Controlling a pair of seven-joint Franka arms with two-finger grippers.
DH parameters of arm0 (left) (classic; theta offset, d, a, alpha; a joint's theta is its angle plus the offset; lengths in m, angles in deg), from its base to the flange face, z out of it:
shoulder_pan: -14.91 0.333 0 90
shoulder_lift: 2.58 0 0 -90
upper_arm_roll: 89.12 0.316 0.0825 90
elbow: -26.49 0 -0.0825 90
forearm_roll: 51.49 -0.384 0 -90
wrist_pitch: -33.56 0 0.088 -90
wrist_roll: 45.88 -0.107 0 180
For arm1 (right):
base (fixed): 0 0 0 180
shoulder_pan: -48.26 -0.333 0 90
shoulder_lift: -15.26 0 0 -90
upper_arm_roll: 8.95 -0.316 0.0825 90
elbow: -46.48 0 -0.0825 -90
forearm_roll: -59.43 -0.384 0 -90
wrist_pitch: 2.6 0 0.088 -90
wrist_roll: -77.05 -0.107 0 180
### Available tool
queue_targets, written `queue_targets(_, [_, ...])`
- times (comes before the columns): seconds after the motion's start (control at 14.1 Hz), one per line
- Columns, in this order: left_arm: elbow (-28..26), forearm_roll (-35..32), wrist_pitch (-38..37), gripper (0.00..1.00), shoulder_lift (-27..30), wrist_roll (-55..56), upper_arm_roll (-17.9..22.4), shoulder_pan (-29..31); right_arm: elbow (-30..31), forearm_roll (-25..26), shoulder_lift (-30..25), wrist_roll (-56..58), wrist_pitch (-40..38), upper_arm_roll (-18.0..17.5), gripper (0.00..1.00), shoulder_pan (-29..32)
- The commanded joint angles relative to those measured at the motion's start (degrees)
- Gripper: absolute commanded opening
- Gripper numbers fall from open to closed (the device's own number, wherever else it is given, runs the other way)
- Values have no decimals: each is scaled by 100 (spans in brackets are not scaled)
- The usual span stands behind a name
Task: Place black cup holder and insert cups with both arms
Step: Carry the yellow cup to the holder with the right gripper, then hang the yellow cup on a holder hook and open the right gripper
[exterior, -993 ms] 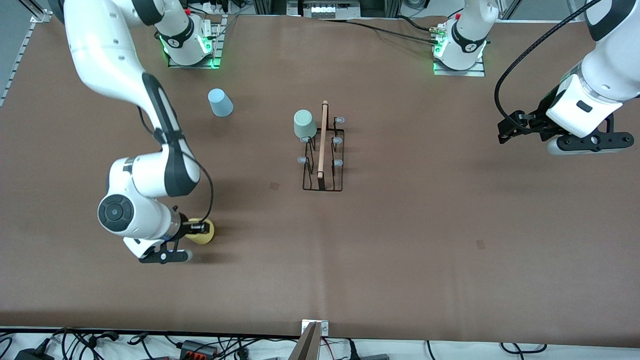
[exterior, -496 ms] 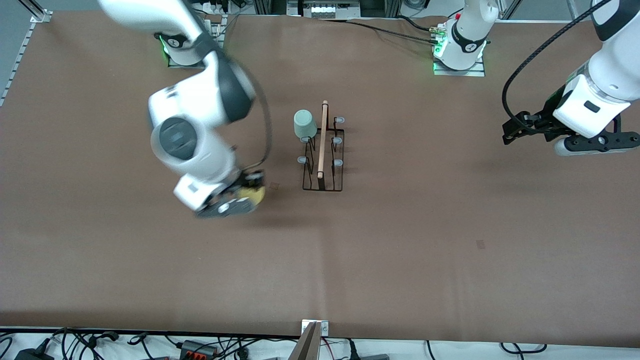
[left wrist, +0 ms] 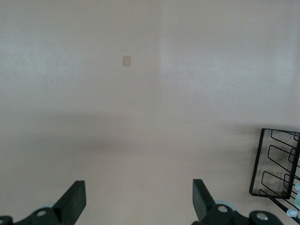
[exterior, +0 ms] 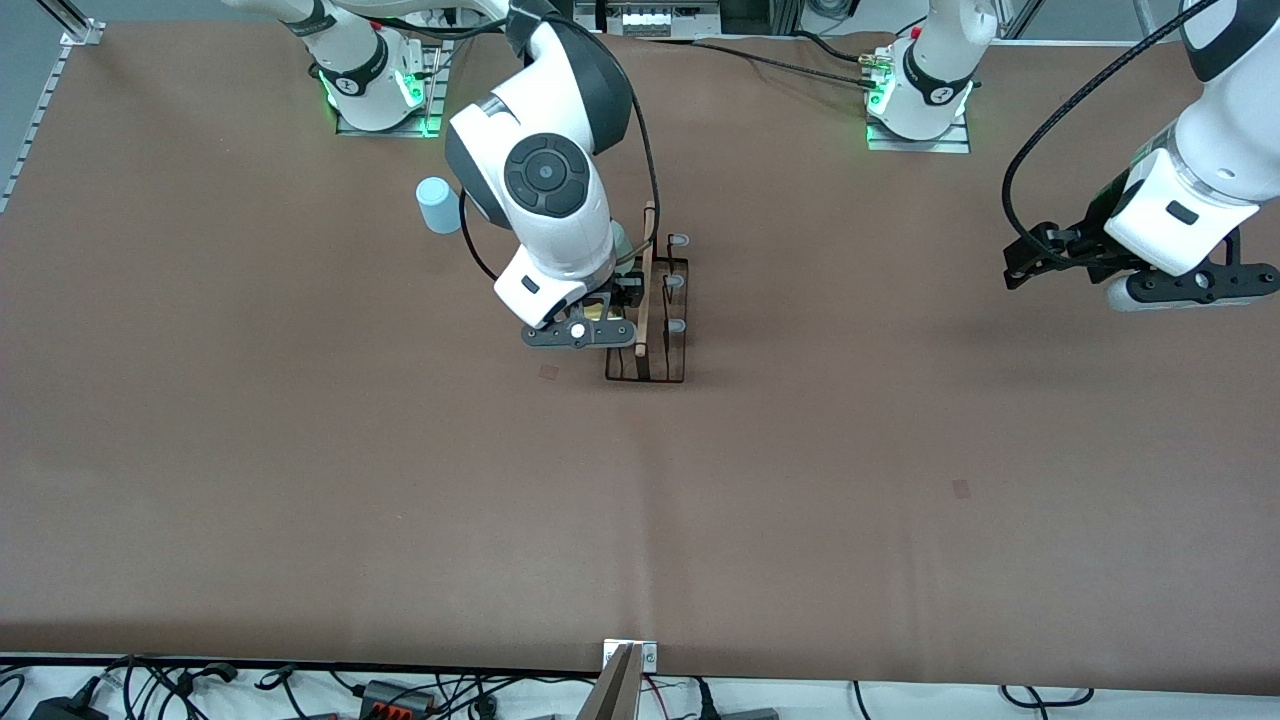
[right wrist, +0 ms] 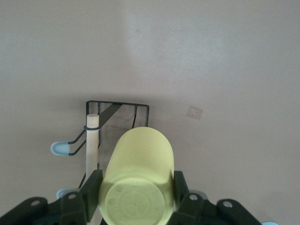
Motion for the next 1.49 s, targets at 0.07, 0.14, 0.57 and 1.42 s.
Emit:
queue_targets(0.07, [95,-89,-18,100,-36,-100,-15,24,59,-17,134,-116,68,43,28,-59])
queue_targets(0.14, [95,-99,-18,100,-36,-100,-15,33,59,-26,178,-116,68,43,28,-68])
queue_targets(0.57, [95,-90,-44,100,-36,-100,-7,33,59,0,371,-116,279,43,28,-218])
queue_targets(1.42, [112,-99,-9,100,-62,-100,-24,-20,33,-26,574,-239,393,43,100,-200])
